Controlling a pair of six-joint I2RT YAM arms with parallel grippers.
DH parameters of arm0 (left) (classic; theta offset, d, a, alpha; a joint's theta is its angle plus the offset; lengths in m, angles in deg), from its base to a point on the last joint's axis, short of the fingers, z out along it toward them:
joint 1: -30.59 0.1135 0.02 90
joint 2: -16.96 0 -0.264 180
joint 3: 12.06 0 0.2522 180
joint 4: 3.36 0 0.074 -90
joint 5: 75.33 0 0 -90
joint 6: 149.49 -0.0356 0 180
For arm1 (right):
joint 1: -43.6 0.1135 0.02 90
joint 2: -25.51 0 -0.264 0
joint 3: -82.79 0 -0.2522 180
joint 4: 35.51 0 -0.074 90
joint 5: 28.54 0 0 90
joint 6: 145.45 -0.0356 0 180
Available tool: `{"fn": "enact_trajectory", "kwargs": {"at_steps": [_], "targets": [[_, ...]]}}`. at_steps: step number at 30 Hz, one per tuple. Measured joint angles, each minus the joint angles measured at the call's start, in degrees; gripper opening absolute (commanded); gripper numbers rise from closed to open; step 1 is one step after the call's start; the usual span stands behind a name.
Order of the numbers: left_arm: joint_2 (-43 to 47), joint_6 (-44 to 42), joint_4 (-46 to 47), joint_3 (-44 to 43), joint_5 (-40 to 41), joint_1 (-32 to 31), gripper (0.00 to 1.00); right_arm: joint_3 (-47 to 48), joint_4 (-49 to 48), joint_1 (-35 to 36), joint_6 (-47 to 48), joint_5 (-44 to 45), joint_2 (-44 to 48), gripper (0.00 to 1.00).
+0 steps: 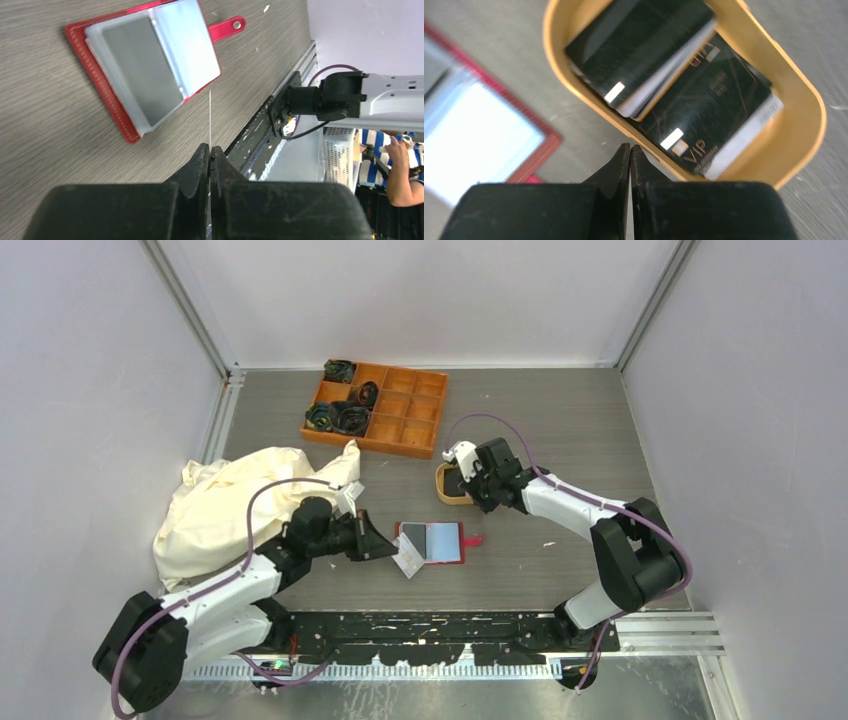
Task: Put the credit cards into the card holder
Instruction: Pick up the credit card from the storage box, then insert the credit card into the card holder.
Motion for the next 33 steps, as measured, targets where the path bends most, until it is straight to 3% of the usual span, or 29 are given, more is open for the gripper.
{"fn": "enact_trajectory", "kwargs": {"at_steps": [6,8,12,15,18,24,33], "targets": [[-7.5,-0.7,0.35,-6.47,-5.86,1.49,0.0,-1.84,-7.13,-0.37,-4.66,9.2,0.02,0.2],[-10.21,-1.49,1.38,-7.85,-8.63,2.84,0.0,-1.81,-7.06,-0.63,-4.63,7.08,0.33,0.24],[-16.52,-2.91,3.39,-9.79,-14.67,6.56,0.0,1.99,4.48,-2.16,3.96,-10.6,0.92,0.32],[-23.43,-3.52,4.17,-12.59,-18.56,8.66,0.0,4.92,14.03,-2.34,13.55,-22.97,0.92,0.33],[-27.89,-4.7,3.65,-15.19,-20.5,9.38,0.0,5.42,19.28,-2.14,18.95,-29.09,0.63,0.33],[-30.73,-10.05,-2.43,-20.87,-21.05,9.44,0.0,5.44,23.45,-1.09,23.06,-32.57,-1.36,0.33],[-35.85,-16.81,-12.44,-24.85,-18.99,9.44,0.0,5.44,22.95,4.55,23.47,-29.59,-1.81,0.33]]}}
